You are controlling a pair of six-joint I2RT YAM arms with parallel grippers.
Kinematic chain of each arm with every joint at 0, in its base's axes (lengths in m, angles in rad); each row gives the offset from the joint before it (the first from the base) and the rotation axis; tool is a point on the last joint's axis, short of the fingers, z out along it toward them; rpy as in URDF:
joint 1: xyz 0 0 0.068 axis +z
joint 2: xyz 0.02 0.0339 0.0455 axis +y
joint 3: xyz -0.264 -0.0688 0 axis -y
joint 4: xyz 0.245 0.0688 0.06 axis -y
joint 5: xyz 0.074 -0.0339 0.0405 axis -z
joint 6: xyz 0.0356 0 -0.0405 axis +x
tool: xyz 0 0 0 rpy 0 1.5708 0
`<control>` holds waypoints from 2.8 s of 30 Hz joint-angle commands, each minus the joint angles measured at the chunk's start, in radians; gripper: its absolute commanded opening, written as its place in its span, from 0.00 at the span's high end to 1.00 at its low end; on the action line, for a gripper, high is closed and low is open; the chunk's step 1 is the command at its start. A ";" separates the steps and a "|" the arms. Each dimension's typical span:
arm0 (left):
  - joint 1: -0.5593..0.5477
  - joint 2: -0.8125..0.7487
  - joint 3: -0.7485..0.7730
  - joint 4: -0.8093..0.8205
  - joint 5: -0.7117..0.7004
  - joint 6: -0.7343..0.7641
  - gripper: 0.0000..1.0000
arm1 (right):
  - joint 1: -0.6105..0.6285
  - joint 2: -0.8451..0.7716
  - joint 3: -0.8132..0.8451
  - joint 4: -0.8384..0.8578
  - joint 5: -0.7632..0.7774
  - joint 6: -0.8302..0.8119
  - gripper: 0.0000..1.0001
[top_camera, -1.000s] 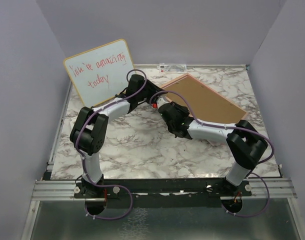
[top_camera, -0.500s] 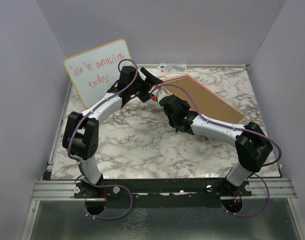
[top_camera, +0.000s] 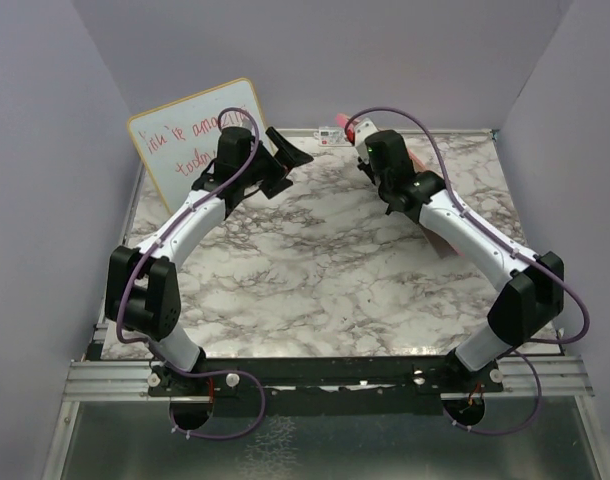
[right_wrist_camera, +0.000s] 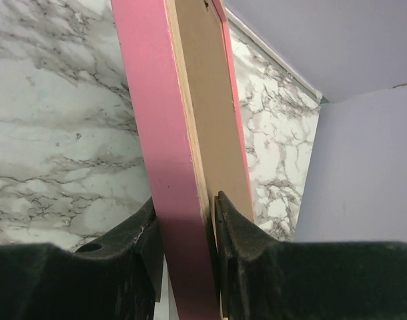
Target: Put the photo into the frame
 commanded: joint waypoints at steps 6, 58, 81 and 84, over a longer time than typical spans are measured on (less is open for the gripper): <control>-0.002 -0.016 -0.098 0.003 0.061 0.050 0.01 | -0.092 -0.026 0.168 -0.124 -0.206 0.203 0.99; -0.411 -0.099 -0.167 0.255 0.048 0.084 0.07 | -0.087 0.318 0.418 -0.337 -0.208 0.709 0.99; -0.434 0.073 -0.179 0.383 0.042 -0.113 0.30 | -0.086 0.397 0.417 -0.306 -0.239 0.718 0.99; -0.443 0.088 -0.179 0.391 0.037 -0.116 0.35 | -0.086 0.403 0.426 -0.307 -0.257 0.729 0.99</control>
